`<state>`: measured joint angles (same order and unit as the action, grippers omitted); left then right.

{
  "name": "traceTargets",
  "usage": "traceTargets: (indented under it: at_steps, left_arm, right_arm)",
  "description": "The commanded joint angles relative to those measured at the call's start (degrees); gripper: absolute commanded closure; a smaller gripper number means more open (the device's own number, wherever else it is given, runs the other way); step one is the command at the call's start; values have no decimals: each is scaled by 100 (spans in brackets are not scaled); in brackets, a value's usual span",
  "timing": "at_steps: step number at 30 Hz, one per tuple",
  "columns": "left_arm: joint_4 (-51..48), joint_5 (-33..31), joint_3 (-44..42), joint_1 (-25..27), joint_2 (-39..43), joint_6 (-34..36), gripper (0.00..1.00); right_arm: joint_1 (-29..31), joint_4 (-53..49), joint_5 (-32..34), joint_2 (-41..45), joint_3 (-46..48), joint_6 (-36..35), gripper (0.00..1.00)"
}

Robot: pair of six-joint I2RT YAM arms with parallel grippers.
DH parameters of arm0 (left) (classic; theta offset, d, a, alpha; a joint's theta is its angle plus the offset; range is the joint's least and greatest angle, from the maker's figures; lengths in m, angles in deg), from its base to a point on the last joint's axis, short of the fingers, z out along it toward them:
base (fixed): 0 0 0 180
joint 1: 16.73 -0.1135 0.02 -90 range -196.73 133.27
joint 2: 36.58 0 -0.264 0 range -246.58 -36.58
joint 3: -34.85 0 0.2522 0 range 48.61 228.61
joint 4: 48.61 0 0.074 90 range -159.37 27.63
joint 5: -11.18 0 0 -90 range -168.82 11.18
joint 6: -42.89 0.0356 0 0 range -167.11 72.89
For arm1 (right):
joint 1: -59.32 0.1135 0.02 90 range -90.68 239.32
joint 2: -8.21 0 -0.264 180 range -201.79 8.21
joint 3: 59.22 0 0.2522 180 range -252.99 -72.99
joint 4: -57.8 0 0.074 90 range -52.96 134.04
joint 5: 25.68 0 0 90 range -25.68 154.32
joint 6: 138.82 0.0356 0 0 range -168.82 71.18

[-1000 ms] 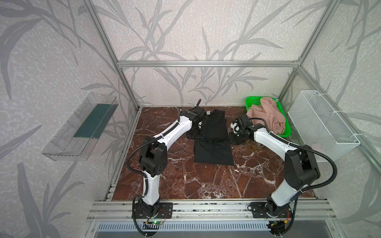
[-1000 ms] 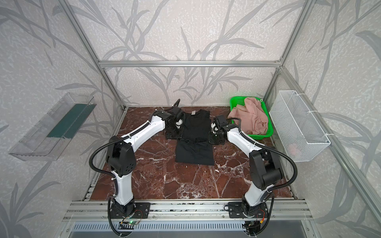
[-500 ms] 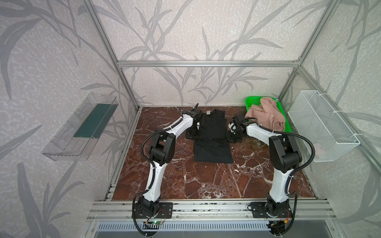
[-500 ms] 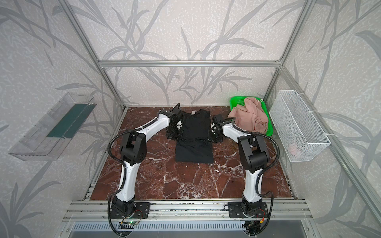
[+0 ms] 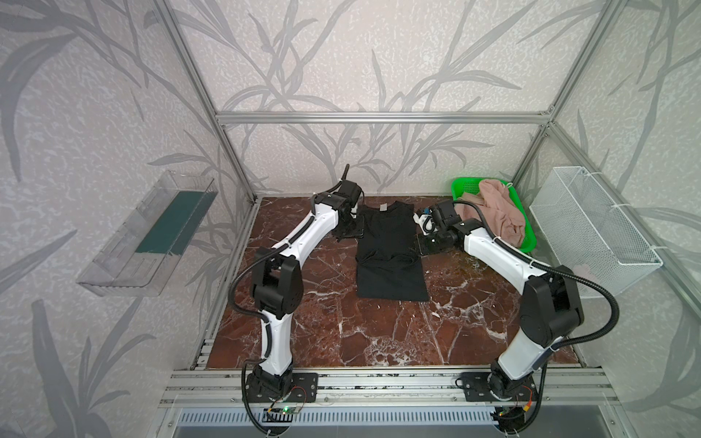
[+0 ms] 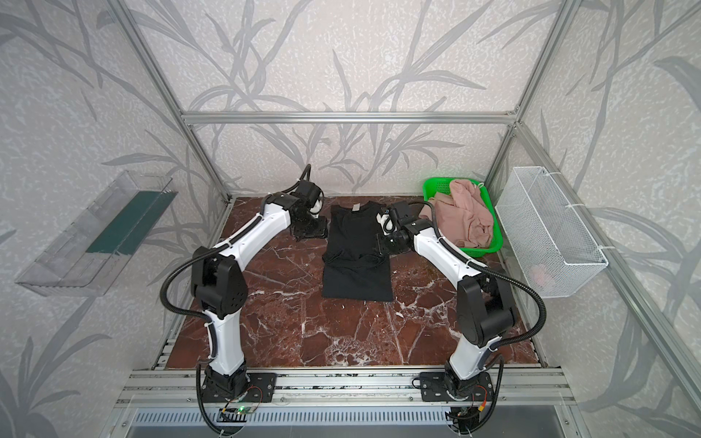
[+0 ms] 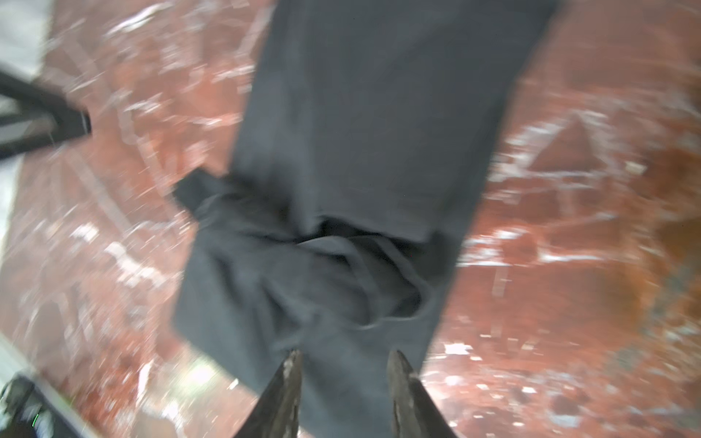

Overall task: Fold and stack the mixed laundry pile
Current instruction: 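Fold the lifted near end away from the robot onto the strip with both grippers, then release the folded end and smooth the top layer with both grippers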

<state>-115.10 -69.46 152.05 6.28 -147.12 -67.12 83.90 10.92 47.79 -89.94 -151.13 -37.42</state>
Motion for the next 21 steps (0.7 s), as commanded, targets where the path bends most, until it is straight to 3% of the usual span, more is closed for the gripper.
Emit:
traceTargets:
  at_steps: [1,4,9,14,18,21]
  left_arm:
    - [260,961,-850,48,691,14,57]
    - [1236,1782,-2237,185,1322,-361,70]
    - [2912,1854,-4067,492,1791,-1101,81]
    - [3784,1634,-4710,593,1520,-1411,90]
    - [3719,1387,-4747,595,1119,-1478,100]
    - [3837,1375,-4930,606,1112,-1592,100]
  right_arm:
    - [271,-95,-359,-7,201,-253,62]
    - [446,219,-576,-192,329,-51,64]
    - [732,754,-680,-645,412,228,67]
    - [989,923,-371,-1204,213,297,71]
    - [1039,995,27,-1591,43,406,75]
    - [1023,1122,494,-1781,-90,435,77]
